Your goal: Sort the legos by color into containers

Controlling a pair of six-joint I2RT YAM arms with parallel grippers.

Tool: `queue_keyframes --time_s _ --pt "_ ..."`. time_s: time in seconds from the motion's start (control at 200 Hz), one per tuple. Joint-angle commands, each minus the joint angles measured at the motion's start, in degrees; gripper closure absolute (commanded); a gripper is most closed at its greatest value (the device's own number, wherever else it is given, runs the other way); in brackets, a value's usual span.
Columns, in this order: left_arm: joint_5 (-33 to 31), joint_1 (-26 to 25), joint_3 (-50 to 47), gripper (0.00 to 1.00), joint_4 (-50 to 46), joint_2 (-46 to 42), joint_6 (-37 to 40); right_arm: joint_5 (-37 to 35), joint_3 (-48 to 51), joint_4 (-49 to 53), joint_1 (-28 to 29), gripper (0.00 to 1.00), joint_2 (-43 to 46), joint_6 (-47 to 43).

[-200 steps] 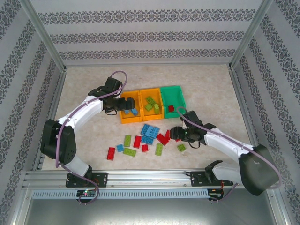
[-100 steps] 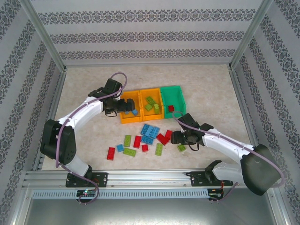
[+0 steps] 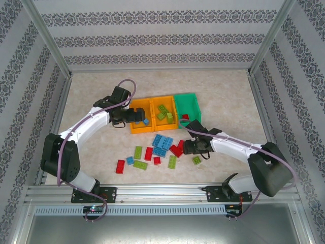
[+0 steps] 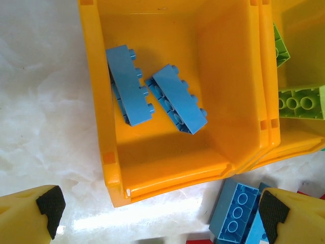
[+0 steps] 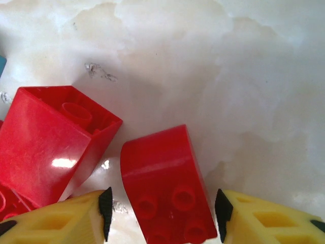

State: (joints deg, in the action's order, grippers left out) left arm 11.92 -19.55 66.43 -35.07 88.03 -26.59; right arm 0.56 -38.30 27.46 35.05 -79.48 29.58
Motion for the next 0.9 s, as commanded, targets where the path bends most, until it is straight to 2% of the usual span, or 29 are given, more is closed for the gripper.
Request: queue_keyframes --time_s 0.0,0.115,0.43,0.674,0.894 --pt "-0.81 -0.67 -1.26 0.0 -0.04 -2.43 -0.13 -3.44 -1.91 1.28 0.75 0.46 -2.02 -1.0" --pt "-1.8 -0.66 -1.96 0.01 0.24 -3.76 -0.22 -5.98 -2.48 3.05 1.21 0.56 -2.89 -0.05" --pt "-3.13 -0.67 -2.91 0.01 0.18 -4.59 -0.05 -8.9 -3.3 1.74 0.92 0.69 2.42 2.67" --pt "-4.26 -0.69 -4.78 0.0 -0.04 -6.27 0.7 -8.2 -9.59 -1.39 -2.89 0.71 5.46 1.41" --pt "-4.63 -0.7 -6.61 0.0 -0.73 -7.15 1.09 -4.84 -21.44 -4.0 -8.6 0.7 -4.27 -1.12"
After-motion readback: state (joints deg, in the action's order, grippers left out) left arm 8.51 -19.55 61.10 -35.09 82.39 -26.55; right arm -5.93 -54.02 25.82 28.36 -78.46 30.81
